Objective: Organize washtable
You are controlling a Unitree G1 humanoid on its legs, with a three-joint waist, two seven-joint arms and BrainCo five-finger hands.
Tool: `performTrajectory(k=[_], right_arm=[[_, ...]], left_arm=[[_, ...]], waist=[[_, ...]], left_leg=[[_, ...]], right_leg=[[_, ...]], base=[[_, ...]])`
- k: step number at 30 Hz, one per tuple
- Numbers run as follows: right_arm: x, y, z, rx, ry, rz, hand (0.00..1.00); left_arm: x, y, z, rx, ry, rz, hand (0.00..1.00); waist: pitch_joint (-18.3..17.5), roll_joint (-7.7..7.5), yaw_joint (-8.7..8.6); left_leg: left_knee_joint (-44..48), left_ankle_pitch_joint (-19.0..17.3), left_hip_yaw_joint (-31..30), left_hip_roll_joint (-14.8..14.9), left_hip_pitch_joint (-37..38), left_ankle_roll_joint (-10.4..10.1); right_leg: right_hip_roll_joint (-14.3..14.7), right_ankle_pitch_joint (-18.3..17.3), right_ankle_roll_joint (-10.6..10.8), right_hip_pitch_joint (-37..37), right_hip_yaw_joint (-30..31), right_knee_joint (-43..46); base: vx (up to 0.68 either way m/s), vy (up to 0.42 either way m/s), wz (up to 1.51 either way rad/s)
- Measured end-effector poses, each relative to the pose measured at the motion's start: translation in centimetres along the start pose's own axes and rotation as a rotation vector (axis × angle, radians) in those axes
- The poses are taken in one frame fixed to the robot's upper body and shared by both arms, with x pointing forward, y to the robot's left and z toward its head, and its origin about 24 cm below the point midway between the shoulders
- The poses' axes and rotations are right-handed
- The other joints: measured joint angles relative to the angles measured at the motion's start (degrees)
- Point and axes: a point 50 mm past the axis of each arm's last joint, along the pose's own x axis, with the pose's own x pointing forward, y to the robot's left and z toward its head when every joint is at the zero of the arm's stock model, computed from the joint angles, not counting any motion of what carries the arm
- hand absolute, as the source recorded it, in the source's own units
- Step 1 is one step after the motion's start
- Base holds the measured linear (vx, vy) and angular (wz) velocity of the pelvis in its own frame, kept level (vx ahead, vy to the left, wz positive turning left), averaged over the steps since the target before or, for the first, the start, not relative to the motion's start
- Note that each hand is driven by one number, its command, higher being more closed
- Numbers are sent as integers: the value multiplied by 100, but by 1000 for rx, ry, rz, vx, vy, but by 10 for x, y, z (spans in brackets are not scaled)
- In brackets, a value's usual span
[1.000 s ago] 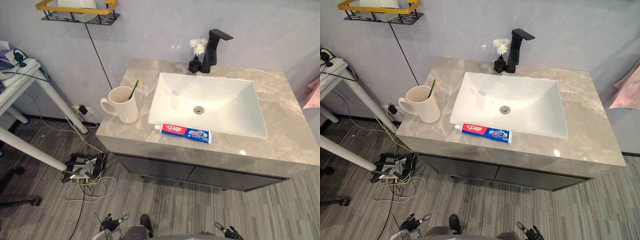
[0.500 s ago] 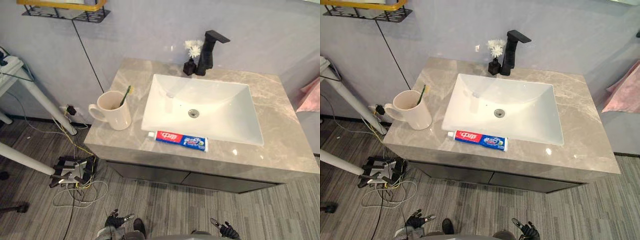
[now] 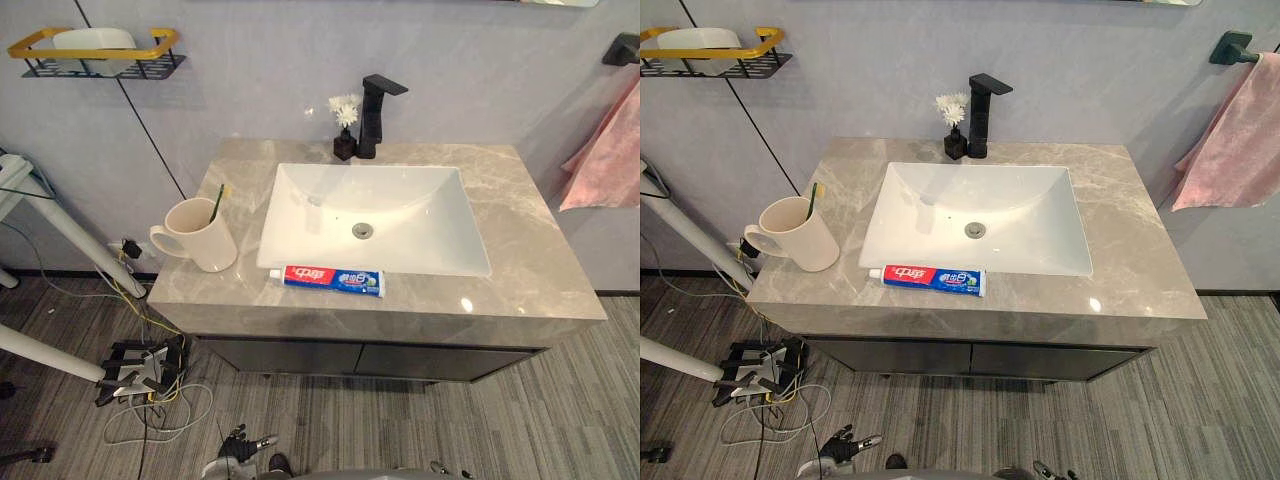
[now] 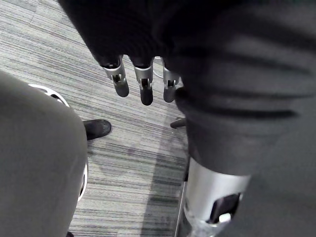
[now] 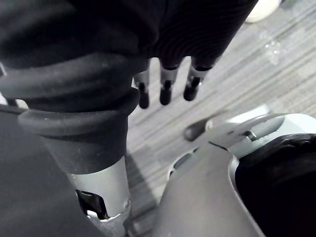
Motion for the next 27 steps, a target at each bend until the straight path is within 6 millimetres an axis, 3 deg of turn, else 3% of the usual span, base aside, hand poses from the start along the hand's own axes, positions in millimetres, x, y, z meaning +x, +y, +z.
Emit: performTrajectory(k=[4,7,9,11,12,13,16,18,20,22,23,25,27], right_arm=[[0,-4,-2,36,9,-20,0],[-1,-11,-3,94,14,-53,0],[-1,-16,-2,120,9,-69,0],[-1,-20,0,123,2,-80,0],[0,-21,1,119,0,-81,0],[-1,-22,1,117,-2,-82,0],[-2,-22,-3,111,5,-71,0],[-3,-25,-4,111,2,-75,0],[-4,-28,-4,109,-5,-81,0],[-5,-30,-4,117,-15,-86,0],[-6,-30,-7,133,-13,-90,0],[-8,-28,-16,144,9,-83,0],[-10,-26,-27,172,37,-69,0]], left_arm=[[-1,7,-5,-160,15,47,0],[-5,33,-13,-414,14,168,0],[-9,60,-13,-549,-18,264,0],[-19,109,1,-695,-126,415,0],[-22,122,7,-717,-160,447,0],[-33,156,27,-773,-268,538,0],[-62,211,73,-776,-485,661,0],[-85,237,112,-739,-642,711,0],[-121,259,164,-676,-857,756,0],[-145,267,191,-642,-981,785,0],[-167,271,211,-590,-1087,805,0],[-203,268,250,-471,-1251,807,0],[-251,255,297,-300,-1457,805,0]], waist=[[-2,19,1],[-12,40,17],[-19,56,14],[-15,100,41],[-13,114,58],[-21,141,128],[-64,210,221],[-110,212,326],[-113,227,357],[-183,231,371],[-262,214,358],[-309,191,385],[-373,189,458]], left_leg=[[2,0,-72,-10,-21,0],[33,2,-165,-15,-55,1],[34,2,-220,-21,-49,1],[33,2,-272,-19,-50,0],[32,2,-280,-20,-50,0],[22,2,-290,-21,-50,-1],[2,1,-333,-29,-70,-1],[2,1,-370,-42,-71,0],[2,3,-477,-78,-91,2],[13,3,-491,-103,-127,3],[26,3,-521,-123,-154,4],[37,3,-572,-132,-169,5],[42,4,-621,-152,-199,7]], right_leg=[[-3,0,0,26,-79,-23],[0,1,0,68,-175,-66],[0,1,0,130,-245,-99],[4,0,0,160,-305,-104],[4,0,0,165,-313,-104],[3,0,-1,168,-318,-103],[-1,-1,-2,174,-364,-106],[-8,-2,-3,199,-410,-108],[-31,-15,-21,243,-515,-109],[-47,-14,-20,222,-538,-103],[-62,-14,-20,211,-587,-102],[-66,-14,-20,216,-628,-83],[-72,-14,-20,208,-642,-82]], base=[[0,-1,8],[14,-14,16],[16,-21,13],[2,-29,11],[-8,-21,6],[-11,-11,3],[-16,-15,7],[-3,-15,14],[-14,-15,22],[-2,-1,9],[28,-2,14],[29,-8,13],[11,-14,9]])
